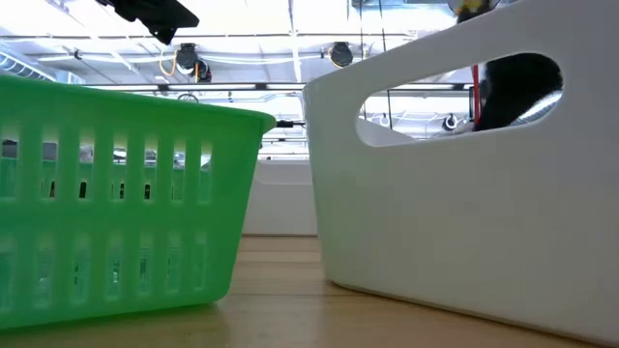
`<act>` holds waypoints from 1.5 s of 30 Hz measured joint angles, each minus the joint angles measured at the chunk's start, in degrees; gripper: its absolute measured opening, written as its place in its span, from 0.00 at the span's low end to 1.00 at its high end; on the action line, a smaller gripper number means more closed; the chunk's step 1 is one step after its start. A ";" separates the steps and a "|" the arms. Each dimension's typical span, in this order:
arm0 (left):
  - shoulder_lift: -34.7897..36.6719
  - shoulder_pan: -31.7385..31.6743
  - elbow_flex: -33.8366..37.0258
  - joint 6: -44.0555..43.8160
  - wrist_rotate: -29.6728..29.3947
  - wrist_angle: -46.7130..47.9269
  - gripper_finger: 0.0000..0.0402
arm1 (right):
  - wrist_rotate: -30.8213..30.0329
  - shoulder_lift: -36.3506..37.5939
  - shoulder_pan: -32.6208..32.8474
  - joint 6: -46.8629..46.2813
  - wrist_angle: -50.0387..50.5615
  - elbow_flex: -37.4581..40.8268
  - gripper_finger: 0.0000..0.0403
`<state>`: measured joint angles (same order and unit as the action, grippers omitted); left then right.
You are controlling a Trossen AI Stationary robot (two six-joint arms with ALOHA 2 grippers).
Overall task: Stack baskets by color
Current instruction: Stack the middle right green bin on top of the top green bin
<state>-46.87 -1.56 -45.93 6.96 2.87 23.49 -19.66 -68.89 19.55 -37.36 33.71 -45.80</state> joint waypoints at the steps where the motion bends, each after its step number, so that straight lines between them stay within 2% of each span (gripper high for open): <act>1: 0.00 -0.02 -0.02 0.06 0.00 0.00 0.04 | -0.14 0.39 0.82 -1.22 1.55 0.00 0.07; 9: 0.00 0.00 0.00 0.27 0.00 -0.02 0.04 | -1.65 0.03 5.36 -2.73 8.22 -0.01 0.20; 14: 0.00 -0.02 -0.01 0.34 0.00 -0.08 0.04 | -2.82 0.07 5.81 -5.68 9.32 -0.04 0.29; 18: 0.00 -0.02 0.00 0.88 -0.42 -0.13 0.04 | -2.50 -0.38 5.81 -7.32 7.67 1.63 0.33; 22: 0.00 0.00 0.00 0.84 -0.46 -0.15 0.04 | 0.30 -0.38 5.45 -7.43 5.61 5.56 0.33; 31: 0.00 -0.02 0.00 0.54 -0.50 -0.17 0.04 | 0.28 -0.34 4.70 -6.26 5.27 7.45 0.28; 39: 0.00 -0.01 -0.01 1.96 -0.52 -1.74 0.04 | 0.31 -0.34 4.70 -2.88 5.54 7.45 0.03; 45: 0.00 0.00 0.00 4.05 -0.50 -2.84 0.04 | 0.28 -0.34 4.02 -0.54 5.79 7.45 0.05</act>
<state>-46.87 -1.56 -45.93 11.00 2.37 20.64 -19.38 -69.23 23.57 -37.90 39.50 -38.35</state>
